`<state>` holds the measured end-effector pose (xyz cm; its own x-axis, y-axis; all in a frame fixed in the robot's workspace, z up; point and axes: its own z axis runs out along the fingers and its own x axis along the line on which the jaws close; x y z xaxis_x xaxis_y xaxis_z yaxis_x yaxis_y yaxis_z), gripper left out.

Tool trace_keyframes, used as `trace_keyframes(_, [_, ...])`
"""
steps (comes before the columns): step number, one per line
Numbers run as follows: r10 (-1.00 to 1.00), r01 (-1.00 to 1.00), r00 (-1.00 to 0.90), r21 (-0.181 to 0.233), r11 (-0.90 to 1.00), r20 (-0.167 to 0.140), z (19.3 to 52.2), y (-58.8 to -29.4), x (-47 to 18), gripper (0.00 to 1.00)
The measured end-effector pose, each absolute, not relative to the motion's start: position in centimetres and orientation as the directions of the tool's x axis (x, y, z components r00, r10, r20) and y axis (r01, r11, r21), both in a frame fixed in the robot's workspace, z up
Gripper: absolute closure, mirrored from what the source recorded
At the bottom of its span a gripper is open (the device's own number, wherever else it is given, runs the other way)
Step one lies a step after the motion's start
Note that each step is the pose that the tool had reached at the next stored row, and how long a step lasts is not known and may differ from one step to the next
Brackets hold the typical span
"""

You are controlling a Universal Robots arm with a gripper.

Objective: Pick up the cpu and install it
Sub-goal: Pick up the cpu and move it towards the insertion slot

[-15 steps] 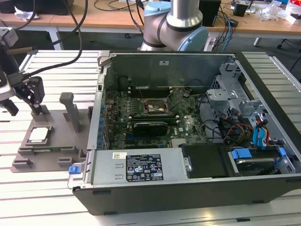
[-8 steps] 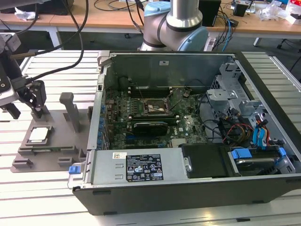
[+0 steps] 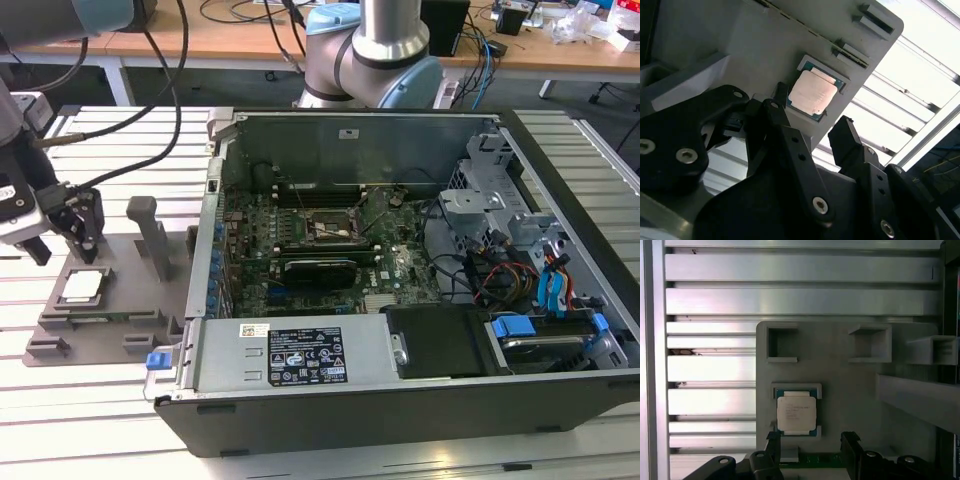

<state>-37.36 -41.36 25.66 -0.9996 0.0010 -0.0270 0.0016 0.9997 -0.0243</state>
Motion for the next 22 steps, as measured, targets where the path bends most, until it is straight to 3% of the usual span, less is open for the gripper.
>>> trace_keyframes(22, [-0.013, -0.012, -1.000, -0.013, 1.000, -0.027, 21.9, -41.3, -38.0, 0.40])
